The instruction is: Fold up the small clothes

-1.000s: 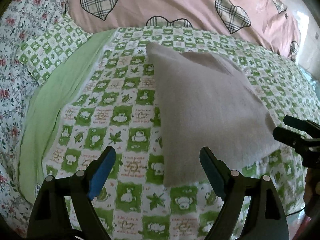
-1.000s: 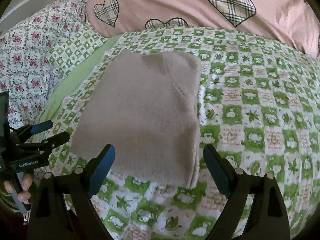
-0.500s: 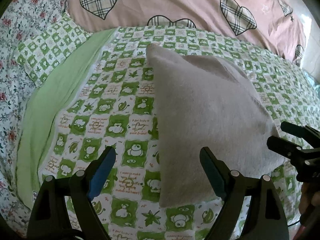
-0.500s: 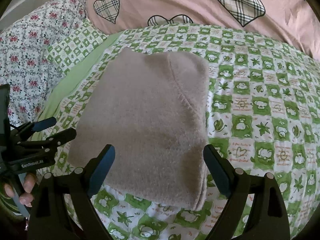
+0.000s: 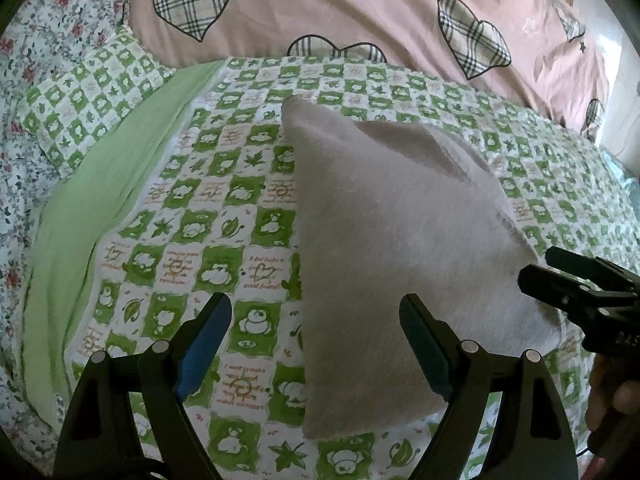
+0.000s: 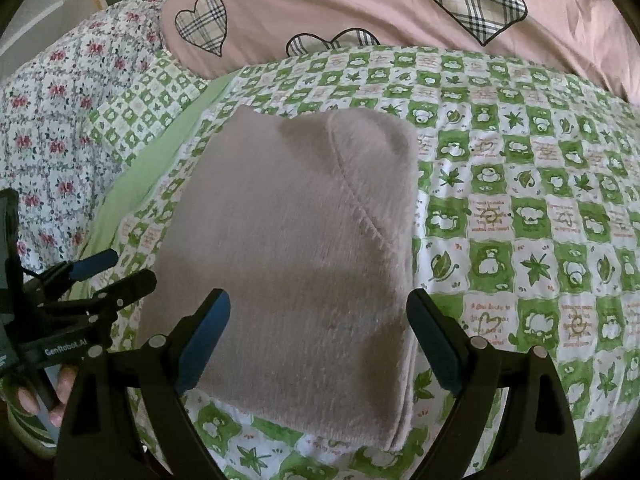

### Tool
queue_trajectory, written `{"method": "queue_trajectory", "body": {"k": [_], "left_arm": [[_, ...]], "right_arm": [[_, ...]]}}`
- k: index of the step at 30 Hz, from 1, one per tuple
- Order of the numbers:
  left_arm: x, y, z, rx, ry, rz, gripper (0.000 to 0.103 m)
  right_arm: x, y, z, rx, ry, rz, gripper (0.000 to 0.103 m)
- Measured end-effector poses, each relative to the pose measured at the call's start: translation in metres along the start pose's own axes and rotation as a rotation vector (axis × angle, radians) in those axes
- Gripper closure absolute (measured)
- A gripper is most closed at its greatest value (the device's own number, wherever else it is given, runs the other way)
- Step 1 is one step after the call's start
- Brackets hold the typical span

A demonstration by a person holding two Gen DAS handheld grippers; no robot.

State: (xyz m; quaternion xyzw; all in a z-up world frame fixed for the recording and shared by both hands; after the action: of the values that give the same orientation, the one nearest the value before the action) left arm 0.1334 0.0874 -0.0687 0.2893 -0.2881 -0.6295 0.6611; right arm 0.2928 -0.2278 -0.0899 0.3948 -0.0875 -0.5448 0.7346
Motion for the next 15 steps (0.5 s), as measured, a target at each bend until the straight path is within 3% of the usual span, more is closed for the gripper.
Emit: {"method": "queue_trajectory", "body": {"k": [15], "left_arm": [[0.0019,0.0008,-0.0007,-0.005,-0.019,0.015,0.017]], "right_arm": [[0.0038,0.0027,-0.0030,0.000,0.005,-0.028,0.013]]}}
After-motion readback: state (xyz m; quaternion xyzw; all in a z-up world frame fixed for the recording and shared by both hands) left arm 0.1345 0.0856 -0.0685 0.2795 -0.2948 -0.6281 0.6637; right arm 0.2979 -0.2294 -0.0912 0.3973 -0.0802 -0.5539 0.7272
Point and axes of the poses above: each gripper's, at about its wrist camera, not at the fingertips, and z roughly against the way its jaws point, x to its right, y to its top, the point moved 5 cm from there along -z, roughly the way its jaws point, and after that the axes turned 10 degrees about x, right-handed, at the moved point
